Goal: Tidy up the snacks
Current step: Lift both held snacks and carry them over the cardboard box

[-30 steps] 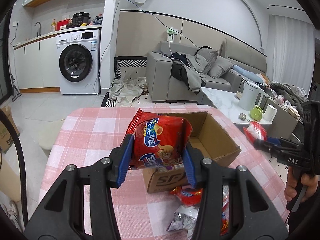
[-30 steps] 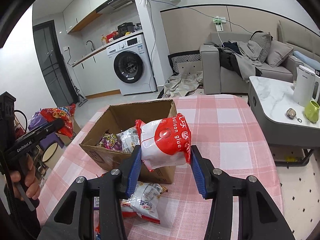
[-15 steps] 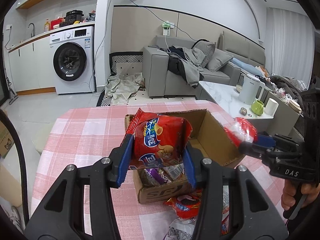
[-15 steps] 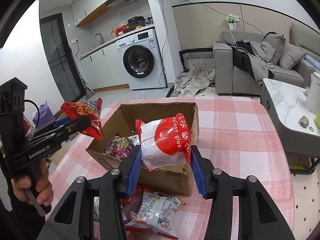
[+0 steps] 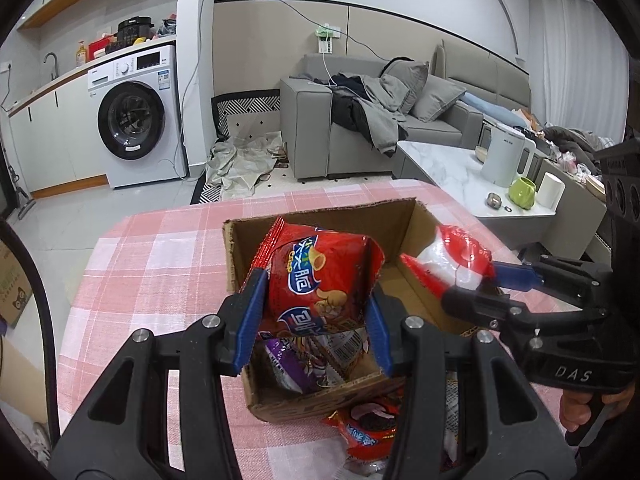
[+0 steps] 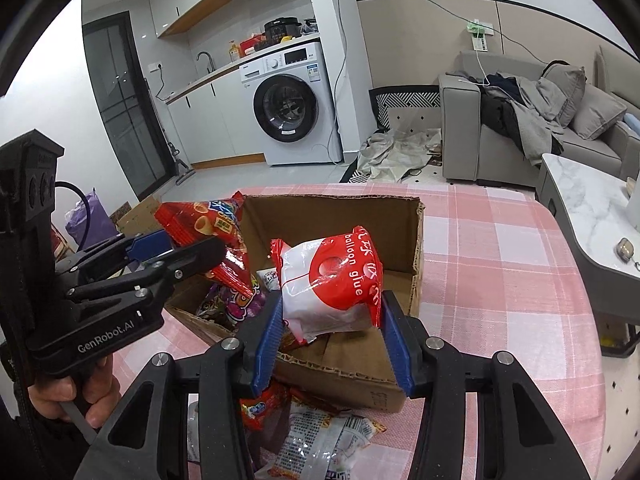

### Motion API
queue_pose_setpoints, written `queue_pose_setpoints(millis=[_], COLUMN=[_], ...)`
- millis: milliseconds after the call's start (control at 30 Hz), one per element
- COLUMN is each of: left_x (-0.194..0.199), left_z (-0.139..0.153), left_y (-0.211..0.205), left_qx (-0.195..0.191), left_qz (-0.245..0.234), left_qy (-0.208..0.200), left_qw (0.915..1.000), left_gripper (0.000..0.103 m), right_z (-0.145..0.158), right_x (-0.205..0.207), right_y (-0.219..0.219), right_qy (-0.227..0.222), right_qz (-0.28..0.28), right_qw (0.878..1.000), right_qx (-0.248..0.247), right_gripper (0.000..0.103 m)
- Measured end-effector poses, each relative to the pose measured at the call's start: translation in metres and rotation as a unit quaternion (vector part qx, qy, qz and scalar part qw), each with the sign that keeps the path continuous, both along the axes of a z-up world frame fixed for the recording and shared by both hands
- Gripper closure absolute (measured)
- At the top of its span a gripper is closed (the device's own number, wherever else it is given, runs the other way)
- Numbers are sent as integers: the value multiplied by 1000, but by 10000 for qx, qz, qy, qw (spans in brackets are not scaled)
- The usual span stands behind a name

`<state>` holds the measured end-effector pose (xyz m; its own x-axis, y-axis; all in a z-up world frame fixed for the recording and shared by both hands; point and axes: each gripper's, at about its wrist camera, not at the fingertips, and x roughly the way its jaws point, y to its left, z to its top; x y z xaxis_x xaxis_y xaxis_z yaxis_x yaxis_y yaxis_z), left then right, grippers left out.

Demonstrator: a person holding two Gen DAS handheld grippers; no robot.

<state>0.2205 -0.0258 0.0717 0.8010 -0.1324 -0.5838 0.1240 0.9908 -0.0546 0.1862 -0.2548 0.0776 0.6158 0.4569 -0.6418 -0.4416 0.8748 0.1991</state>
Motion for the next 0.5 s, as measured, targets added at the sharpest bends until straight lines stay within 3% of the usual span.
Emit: queue_pose_setpoints(millis=[500], left_x=[26], left_z=[-25], left_y=[-18], left_qx=[256], left_qz=[-9], left_qy=[214], left_qw=[9994], left_gripper=[59], right_z=[-10], right_x=[17], right_y=[13], right_qy=[39], right_qz=[85], right_qw=[9998], right_qx=[-162], right_gripper=[55])
